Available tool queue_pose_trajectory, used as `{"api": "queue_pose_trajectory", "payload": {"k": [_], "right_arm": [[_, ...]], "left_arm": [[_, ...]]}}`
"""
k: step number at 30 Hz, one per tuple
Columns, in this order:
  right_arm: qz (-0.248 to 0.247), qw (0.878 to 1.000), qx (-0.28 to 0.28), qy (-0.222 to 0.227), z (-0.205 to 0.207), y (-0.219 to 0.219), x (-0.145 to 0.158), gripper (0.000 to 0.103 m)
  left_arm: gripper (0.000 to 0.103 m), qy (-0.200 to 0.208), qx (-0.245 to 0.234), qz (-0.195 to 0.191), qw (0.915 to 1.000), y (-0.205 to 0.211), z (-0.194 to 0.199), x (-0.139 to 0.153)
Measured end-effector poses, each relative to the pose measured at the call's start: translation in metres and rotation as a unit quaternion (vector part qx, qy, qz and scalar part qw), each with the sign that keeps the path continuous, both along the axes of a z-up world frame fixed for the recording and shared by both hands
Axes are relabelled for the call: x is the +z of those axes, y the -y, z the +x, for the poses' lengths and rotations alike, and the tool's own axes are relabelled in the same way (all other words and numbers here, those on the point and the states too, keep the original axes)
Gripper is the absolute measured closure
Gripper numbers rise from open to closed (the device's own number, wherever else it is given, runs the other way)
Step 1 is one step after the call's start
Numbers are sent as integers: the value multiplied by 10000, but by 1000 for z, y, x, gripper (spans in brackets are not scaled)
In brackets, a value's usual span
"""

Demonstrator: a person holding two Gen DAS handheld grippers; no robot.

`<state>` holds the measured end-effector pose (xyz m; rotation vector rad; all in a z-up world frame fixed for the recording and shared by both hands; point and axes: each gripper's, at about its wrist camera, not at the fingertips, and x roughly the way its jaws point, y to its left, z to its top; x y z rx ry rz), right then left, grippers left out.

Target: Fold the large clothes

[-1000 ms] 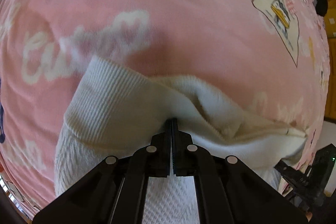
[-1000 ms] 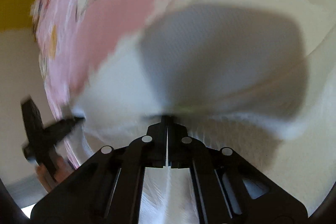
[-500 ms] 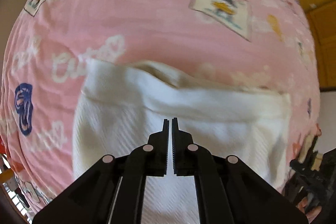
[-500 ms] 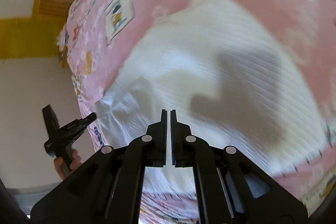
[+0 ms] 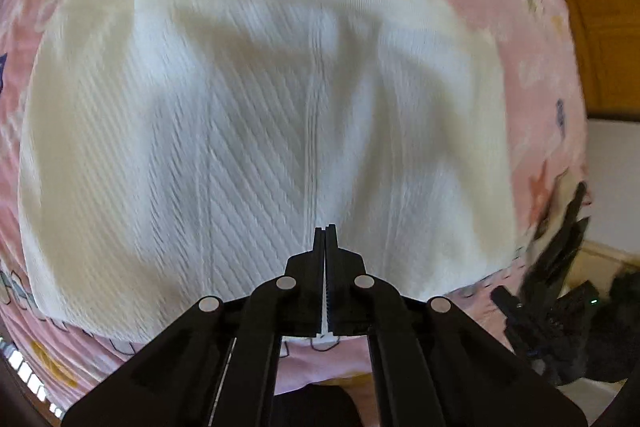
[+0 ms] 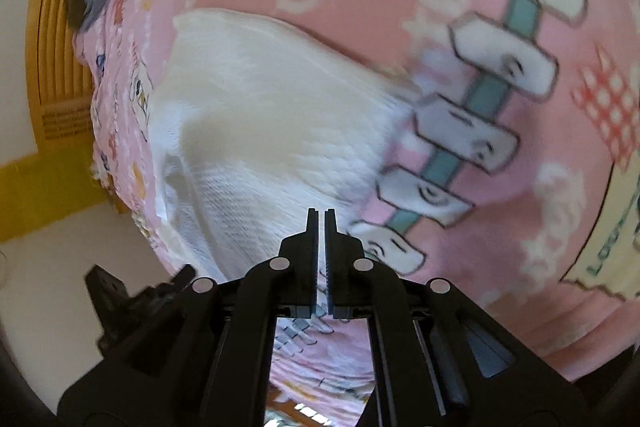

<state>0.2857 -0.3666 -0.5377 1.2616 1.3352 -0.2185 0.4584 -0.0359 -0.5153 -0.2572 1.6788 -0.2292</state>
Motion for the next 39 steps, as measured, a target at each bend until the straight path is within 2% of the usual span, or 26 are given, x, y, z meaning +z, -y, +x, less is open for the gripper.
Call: {"api": "queue_pose_trajectory", "payload": {"k": [3, 5, 7, 9, 11, 16, 20, 23, 27, 29, 30, 31, 33, 36, 39], "right_arm": [[63, 10000, -41, -23, -9, 4, -7, 100], [92, 9999, -116, -18, -12, 7, -12, 100], [125, 9997, -197, -25, -12, 10, -17, 98], [172, 9994, -303, -38, -12, 14, -22, 97], [224, 9990, -381, -8, -12, 14, -24, 97], [303, 9990, -326, 107, -9, 9, -23, 97], [205, 9991, -371, 81, -11, 6, -28, 97], [33, 9978, -629, 188, -14, 8, -30, 97], [233, 9954, -915, 184, -18, 11, -38, 96], [241, 9951, -958, 107, -20, 12, -40, 89], [225, 9952, -956, 57, -21, 12, -40, 77], [215, 9951, -961, 41, -22, 13, -39, 52], [88, 9946, -1038, 16, -26, 17, -35, 32], [60, 9939, -1098, 100, -31, 22, -36, 32], [309, 9928, -1121, 302, -31, 23, -42, 31]], "left_arm": [[102, -176, 33, -62, 9998, 10, -6, -20], [102, -436, 79, -159, 9989, 13, -7, -40], [102, -405, 280, -252, 9985, 11, -7, -50], [102, -315, 520, -578, 9965, 5, -5, -57], [102, -450, 643, -646, 9948, 1, -4, -58], [102, -319, 530, -661, 9959, 4, -3, -36], [102, -413, 399, -479, 9972, 20, 7, -63], [102, -497, 538, -523, 9959, 23, 19, -91], [101, -440, 562, -597, 9957, 23, 20, -97], [101, -372, 532, -584, 9962, 15, 17, -89], [102, -285, 471, -544, 9970, 17, 14, -81], [102, -212, 410, -505, 9977, 20, 12, -74], [102, -39, 227, -399, 9989, 23, 5, -56], [102, 35, 253, -422, 9988, 22, -7, -32], [102, -14, 393, -225, 9990, 19, -20, -19]]}}
